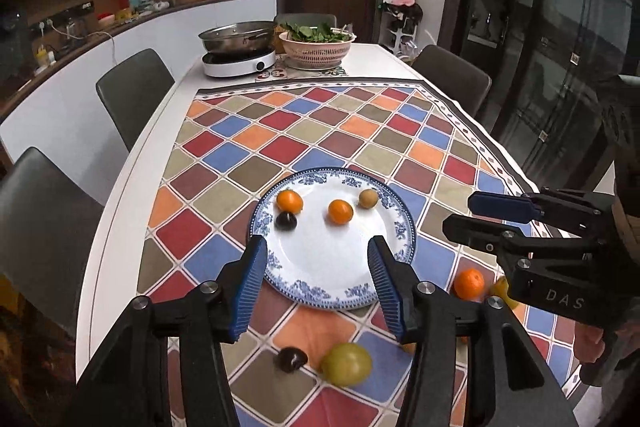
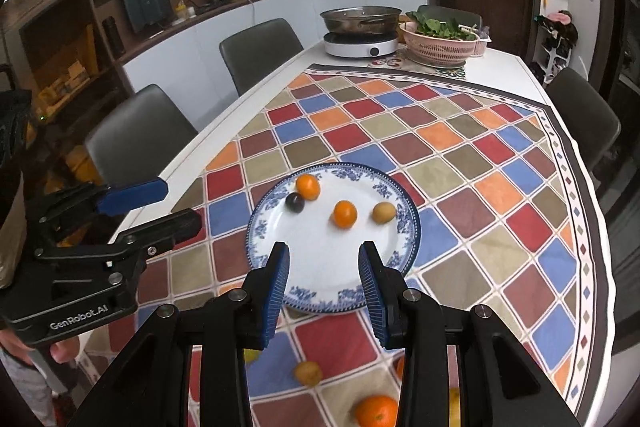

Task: Organize fruits
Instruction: 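Withdraw both open tools from the plate, then grasp the pale green pomelo with the left tool while the right tool grasps a brown kiwi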

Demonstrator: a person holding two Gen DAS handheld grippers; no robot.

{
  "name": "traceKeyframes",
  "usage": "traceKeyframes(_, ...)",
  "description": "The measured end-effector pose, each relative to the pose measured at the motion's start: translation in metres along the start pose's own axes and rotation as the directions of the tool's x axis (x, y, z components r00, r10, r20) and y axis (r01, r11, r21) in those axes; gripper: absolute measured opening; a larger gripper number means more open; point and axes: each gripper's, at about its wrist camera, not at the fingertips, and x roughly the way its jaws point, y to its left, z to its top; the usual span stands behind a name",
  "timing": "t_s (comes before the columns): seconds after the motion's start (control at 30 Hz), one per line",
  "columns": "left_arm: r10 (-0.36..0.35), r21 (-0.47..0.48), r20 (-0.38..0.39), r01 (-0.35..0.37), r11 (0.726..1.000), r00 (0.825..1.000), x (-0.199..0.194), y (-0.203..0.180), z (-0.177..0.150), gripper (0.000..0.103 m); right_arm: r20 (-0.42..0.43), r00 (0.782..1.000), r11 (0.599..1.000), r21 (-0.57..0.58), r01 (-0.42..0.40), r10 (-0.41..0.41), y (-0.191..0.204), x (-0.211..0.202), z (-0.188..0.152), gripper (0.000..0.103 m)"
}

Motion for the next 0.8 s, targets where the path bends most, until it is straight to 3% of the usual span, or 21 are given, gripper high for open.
traceKeyframes(0.1,0.002,-0.001,0.008,-0.002,1.000,1.000,-0.007,-0.002,-0.009,0.054,0.007,1.000,1.000,0.017,0.007,-0.007,0.001,-0.007,-0.009,0.045)
traceKeyframes(0.5,0.009,-0.001,0.007,-0.009,1.000,1.000,-0.023,-0.008,-0.045,0.058,0.015,1.000,1.000,0.017,0.021,-0.021,0.013,-0.023,-0.042,0.045)
traceKeyframes(0.8,0.027,0.021,-0.024,-0.026,0.999,0.999,-0.014,-0.010,-0.072,0.059,-0.029,0.999,0.999,0.003,0.038,-0.038,0.018,-0.013,-0.071,0.045)
